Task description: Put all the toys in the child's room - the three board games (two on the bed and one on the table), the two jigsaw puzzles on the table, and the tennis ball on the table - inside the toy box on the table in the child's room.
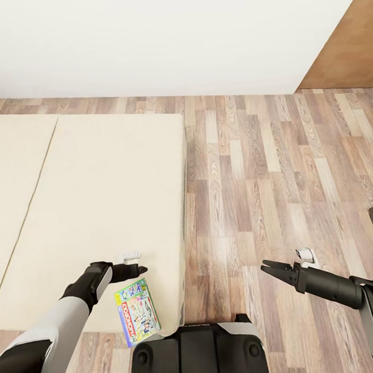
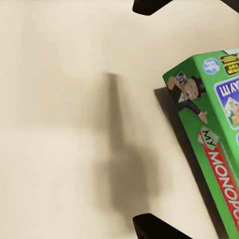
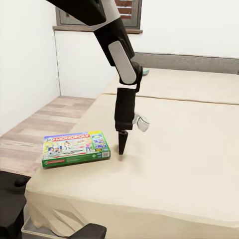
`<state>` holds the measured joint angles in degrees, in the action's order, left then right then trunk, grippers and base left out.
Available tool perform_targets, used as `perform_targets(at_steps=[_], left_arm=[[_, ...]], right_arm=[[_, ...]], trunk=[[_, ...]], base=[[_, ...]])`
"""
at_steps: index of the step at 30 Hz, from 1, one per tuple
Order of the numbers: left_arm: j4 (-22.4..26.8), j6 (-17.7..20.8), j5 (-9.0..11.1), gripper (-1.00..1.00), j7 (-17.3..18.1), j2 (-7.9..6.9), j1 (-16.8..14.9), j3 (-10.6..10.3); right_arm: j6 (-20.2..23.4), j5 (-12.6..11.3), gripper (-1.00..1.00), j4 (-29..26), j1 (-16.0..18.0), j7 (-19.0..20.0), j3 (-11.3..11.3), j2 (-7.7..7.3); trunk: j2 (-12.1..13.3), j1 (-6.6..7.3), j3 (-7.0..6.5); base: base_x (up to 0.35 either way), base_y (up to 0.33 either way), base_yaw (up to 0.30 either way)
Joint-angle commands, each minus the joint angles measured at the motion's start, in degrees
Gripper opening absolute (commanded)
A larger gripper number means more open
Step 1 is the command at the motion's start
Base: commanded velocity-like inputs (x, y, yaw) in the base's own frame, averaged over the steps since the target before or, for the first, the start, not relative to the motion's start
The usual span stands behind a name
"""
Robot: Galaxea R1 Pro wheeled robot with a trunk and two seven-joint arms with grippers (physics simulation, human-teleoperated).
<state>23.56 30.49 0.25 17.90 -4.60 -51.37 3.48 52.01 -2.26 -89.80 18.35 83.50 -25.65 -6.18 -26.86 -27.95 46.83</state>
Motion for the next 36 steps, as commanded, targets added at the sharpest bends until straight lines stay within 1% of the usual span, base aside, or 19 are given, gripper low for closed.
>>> perform_targets(at_steps=[1,9,22,26,31,33,34,36], left_arm=[[0.08,0.45,0.02,1.00,0.21,0.03,0.00,0.37],[0.08,0.33,0.02,1.00,0.27,0.01,0.21,0.39],[0.15,0.11,0.09,1.00,0.37,-0.05,1.47,0.63],[0.47,0.04,0.17,1.00,0.63,-0.52,2.16,0.71],[0.60,0.02,0.22,1.00,2.03,-1.26,2.42,0.74],[0.64,0.05,0.21,1.00,3.22,-1.64,2.48,0.74],[0.66,0.07,0.19,1.00,4.62,-2.02,2.52,0.74],[0.67,0.10,0.16,1.00,6.06,-2.39,2.55,0.74]], right_arm=[[0.58,-0.11,1.00,-0.01,0.02,0.13,-0.04,0.00],[0.60,-0.11,1.00,-0.03,0.02,0.16,-0.16,-0.03],[0.56,-0.11,1.00,-0.03,0.02,0.19,-0.23,-0.06],[0.55,-0.11,1.00,-0.03,0.02,0.20,-0.22,-0.06],[0.55,-0.11,1.00,-0.03,0.02,0.18,-0.20,-0.06],[0.55,-0.11,1.00,-0.03,0.02,0.18,-0.19,-0.06],[0.55,-0.11,1.00,-0.03,0.02,0.17,-0.19,-0.06],[0.57,-0.11,1.00,-0.03,0.02,0.17,-0.17,-0.06]], trunk=[[-0.07,-0.03,0.05],[-0.07,-0.03,0.05],[-0.07,-0.03,0.05],[-0.07,-0.03,0.05],[-0.07,-0.03,0.05],[-0.07,-0.03,0.05],[-0.07,-0.03,0.05],[-0.07,-0.03,0.05]], base=[[0.000,0.000,0.000],[0.000,0.000,0.000],[0.000,0.000,0.000],[0.000,0.000,0.000],[0.000,0.000,0.000],[0.000,0.000,0.000],[0.000,0.000,0.000],[0.000,0.000,0.000]])
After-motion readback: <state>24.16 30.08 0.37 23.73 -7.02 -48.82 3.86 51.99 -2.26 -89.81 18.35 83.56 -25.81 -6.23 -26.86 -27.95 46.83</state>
